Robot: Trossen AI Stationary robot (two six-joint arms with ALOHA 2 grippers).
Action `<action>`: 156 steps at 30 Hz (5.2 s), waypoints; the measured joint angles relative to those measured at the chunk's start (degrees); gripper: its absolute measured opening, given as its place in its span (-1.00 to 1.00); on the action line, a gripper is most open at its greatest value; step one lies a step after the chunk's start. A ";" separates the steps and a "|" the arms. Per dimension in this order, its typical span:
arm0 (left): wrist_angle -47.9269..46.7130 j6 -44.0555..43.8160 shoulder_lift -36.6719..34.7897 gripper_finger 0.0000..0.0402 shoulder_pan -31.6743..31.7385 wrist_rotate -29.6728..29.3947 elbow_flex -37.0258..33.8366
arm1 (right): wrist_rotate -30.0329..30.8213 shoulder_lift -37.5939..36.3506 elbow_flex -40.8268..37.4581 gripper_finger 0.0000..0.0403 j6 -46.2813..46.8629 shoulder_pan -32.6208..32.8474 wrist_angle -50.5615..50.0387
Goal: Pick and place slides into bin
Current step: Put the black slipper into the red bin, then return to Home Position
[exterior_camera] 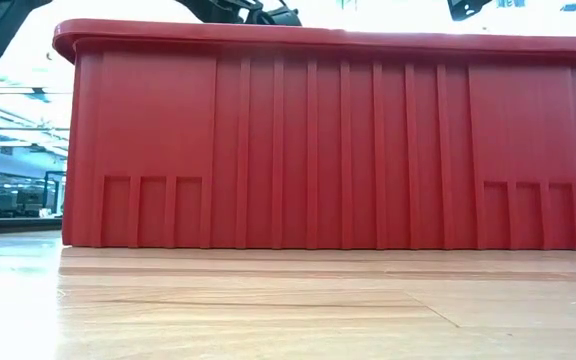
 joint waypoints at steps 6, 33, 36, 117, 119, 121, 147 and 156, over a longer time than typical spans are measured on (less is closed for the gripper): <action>0.23 -1.34 0.01 -0.80 -0.75 -0.43 -0.05 | 0.02 0.00 0.00 -0.22 0.00 0.00 0.02; 0.19 -0.04 -10.24 -0.52 -3.16 -2.62 -0.09 | 5.69 -2.38 0.02 -0.37 -3.57 -0.02 4.92; 0.27 2.22 -14.98 -0.77 -5.07 -6.52 -0.09 | 9.16 -4.94 0.09 -0.55 -3.87 -0.04 5.14; 24.67 5.18 -109.28 -1.00 -21.88 19.05 -74.45 | -57.22 -37.90 -27.18 -1.00 15.48 0.00 15.04; 25.19 5.14 -109.30 -1.00 -21.88 18.79 -74.79 | -57.17 -37.90 -29.30 -1.00 14.22 0.00 16.38; 27.29 4.14 -109.30 -1.00 -21.88 18.94 -76.12 | -55.51 -37.88 -31.68 -1.00 15.68 0.00 19.82; 54.05 -3.31 -109.28 -0.91 -21.88 28.69 -95.50 | -43.72 -37.79 -45.11 -1.00 35.82 15.54 48.52; 53.98 -2.52 -109.28 -0.89 -21.90 30.92 -95.50 | -43.62 -37.79 -45.13 -1.00 27.68 23.52 41.95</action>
